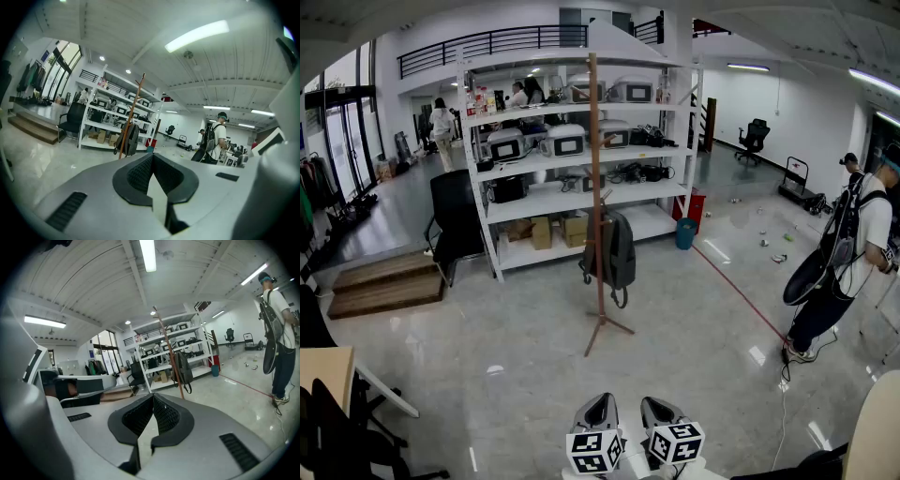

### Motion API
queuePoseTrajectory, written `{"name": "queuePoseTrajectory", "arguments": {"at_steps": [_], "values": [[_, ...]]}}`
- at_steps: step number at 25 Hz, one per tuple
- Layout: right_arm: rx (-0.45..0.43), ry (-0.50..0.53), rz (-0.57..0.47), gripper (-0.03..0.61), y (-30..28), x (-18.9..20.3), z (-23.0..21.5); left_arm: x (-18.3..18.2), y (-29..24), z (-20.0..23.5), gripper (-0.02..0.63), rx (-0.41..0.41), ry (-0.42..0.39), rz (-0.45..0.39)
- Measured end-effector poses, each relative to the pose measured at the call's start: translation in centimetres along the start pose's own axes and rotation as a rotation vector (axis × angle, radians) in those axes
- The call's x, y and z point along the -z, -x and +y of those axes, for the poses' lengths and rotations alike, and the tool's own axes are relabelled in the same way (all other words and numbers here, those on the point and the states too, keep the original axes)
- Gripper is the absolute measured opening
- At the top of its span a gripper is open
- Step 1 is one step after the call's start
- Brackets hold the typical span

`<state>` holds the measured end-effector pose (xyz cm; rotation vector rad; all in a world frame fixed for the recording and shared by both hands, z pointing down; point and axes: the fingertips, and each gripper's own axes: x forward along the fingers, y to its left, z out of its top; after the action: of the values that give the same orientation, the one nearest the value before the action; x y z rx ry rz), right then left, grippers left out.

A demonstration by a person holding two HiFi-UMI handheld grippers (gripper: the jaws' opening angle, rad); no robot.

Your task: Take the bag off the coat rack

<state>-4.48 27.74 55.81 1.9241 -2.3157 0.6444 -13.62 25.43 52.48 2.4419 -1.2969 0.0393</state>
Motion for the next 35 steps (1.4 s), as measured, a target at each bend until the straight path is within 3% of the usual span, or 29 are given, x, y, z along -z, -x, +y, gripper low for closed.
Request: {"name": "queuePoseTrajectory", "arguments": {"at_steps": [20,35], "values": [[0.029,-0.027,0.000,0.012,-4.4,-0.6,-2.3,0.3,-4.4,2.6,0.003,-0.004,-0.013,0.060],[-0.003,-0.021,0.014,0.012,-12.2,-4.8,-7.8,-1.6,-14.1,3.2,0.003,-0.022,-0.009,0.071]]}}
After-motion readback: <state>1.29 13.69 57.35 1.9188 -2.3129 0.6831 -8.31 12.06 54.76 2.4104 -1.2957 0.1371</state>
